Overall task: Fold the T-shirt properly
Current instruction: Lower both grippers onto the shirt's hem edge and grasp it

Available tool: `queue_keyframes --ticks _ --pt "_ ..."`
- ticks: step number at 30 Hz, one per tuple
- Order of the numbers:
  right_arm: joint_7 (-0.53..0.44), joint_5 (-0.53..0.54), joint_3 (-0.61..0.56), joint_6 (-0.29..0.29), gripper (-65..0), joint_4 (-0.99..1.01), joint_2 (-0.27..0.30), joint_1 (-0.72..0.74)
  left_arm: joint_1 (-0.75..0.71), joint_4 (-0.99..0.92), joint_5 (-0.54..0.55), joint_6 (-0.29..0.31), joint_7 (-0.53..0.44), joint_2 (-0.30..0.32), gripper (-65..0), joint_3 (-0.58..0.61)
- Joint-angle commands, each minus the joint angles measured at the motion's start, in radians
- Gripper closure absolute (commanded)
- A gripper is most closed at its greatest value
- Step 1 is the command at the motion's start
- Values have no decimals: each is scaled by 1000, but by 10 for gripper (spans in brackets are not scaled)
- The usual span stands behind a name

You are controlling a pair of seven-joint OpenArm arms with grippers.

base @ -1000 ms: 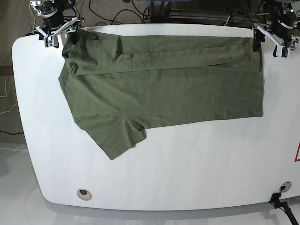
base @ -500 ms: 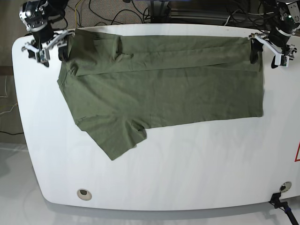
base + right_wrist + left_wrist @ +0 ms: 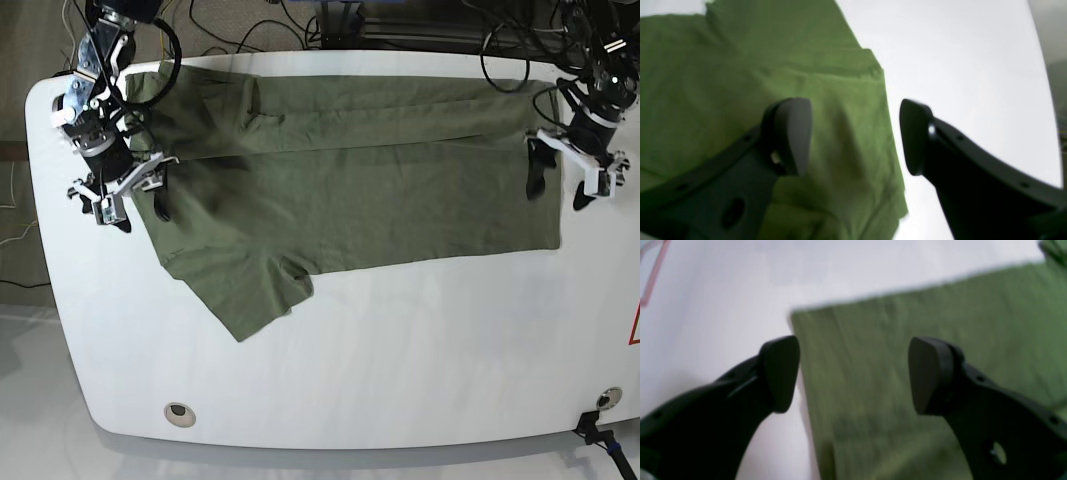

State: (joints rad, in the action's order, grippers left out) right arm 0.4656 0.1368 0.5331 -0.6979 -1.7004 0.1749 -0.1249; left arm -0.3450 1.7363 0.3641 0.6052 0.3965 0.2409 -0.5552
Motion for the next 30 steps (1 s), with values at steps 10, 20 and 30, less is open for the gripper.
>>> queue_keyframes --ticks 10,20,30 --pt "-26 5 5 11 -402 290 27 205 199 -85 11 -1 63 21 -480 -13" --pt "-70 5 -43 13 -402 500 87 348 357 -401 9 -3 55 117 -480 -12" --pt "-98 5 -58 13 -404 656 104 431 496 -632 -96 0 52 125 -480 -7"
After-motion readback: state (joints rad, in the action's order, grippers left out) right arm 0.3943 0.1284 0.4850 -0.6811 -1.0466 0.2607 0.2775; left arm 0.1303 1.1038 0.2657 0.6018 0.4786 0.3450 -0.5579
